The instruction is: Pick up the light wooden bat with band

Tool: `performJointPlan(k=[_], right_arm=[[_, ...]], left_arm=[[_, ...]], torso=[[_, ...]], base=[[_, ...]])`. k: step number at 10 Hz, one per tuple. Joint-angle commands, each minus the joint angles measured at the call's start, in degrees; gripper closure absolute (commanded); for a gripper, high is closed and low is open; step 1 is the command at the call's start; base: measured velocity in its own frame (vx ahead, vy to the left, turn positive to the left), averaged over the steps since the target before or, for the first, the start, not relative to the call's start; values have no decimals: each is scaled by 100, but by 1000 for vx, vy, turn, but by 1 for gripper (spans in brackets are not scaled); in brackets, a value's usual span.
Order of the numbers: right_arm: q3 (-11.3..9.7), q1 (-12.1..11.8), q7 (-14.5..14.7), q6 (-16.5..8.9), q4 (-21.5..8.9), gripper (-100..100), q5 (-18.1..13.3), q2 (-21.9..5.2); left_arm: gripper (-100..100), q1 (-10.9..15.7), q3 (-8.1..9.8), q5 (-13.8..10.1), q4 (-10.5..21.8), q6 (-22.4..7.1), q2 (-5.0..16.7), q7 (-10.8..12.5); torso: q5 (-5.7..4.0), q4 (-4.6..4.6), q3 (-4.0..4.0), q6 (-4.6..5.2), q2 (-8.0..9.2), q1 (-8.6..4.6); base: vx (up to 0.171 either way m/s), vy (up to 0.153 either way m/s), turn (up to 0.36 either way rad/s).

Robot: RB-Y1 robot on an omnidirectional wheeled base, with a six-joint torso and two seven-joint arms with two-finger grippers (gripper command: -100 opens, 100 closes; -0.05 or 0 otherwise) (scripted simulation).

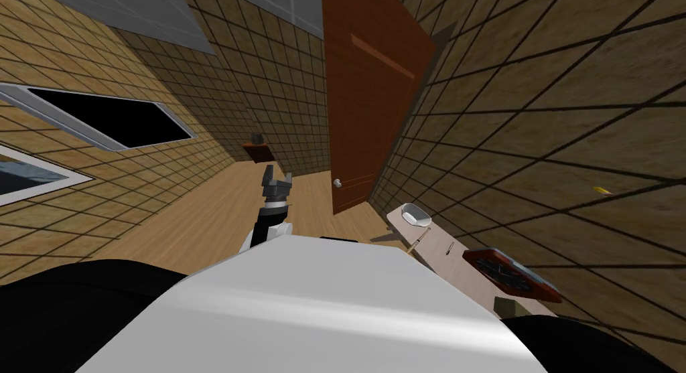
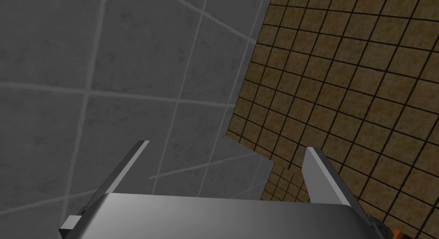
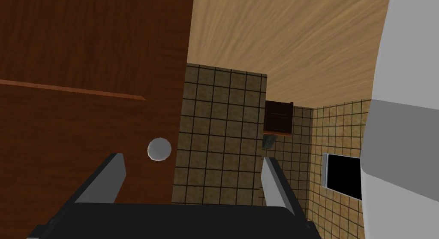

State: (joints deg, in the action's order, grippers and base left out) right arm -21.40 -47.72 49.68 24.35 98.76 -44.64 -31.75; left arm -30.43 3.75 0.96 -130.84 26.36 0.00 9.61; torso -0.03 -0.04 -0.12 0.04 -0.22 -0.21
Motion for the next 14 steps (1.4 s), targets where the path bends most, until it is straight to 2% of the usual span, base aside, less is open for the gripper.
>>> performJointPlan(k=[1, 2, 3, 4, 5, 6, 7, 8, 11, 14], right_arm=[[-46, -147, 177, -106, -227, -100, -286, -142], [-46, -147, 177, -106, -227, -100, -456, -142], [-86, -287, 325, -210, -412, -100, -627, -255], [-86, -287, 325, -210, -412, -100, -789, -255], [-117, -423, 463, -316, -592, -100, -970, -367], [-117, -423, 463, -316, -592, -100, -1148, -367], [-140, -556, 592, -424, -768, -100, -1329, -475], [-140, -556, 592, -424, -768, -100, -1496, -475], [-157, -807, 817, -641, -1102, -100, -2033, -682], [-153, -924, 914, -748, -1258, -100, -2435, -779]], left_arm=[[0, 0, 0, 0, 0, 0, 0, 0], [0, 1, -1, 0, 0, 0, 0, 0], [0, 0, 0, 0, 0, 0, 0, 0], [0, 0, 0, 0, 0, 0, 0, 0], [0, 0, 0, 0, 0, 0, 0, 0], [0, 0, 0, 0, 0, 0, 0, 0], [0, 0, 0, 0, 0, 0, 0, 0], [0, 0, 0, 0, 0, 0, 0, 0], [0, -1, 1, 0, 0, 0, 0, 0], [0, 0, 1, 0, 0, 0, 1, 0]], torso=[[0, 0, 0, 0, 0, 0], [0, -1, -3, -4, -7, 0], [0, -1, -3, 1, -5, 2], [-1, -1, -2, -3, -4, -7], [-1, 0, -1, 0, -1, -4], [-1, -1, -4, -2, -9, -11], [-2, -1, -4, 0, -7, -6], [-2, -1, -3, -3, -6, -9], [-4, -1, -5, 2, -8, -12], [-3, -1, -4, 0, -7, -16]], base=[[95, -40, 331], [78, -44, 126], [76, -66, 239], [64, -63, 150], [96, -79, 232], [79, -69, 181], [75, -76, 287], [79, -76, 155], [80, -99, 241], [61, -101, 150]])
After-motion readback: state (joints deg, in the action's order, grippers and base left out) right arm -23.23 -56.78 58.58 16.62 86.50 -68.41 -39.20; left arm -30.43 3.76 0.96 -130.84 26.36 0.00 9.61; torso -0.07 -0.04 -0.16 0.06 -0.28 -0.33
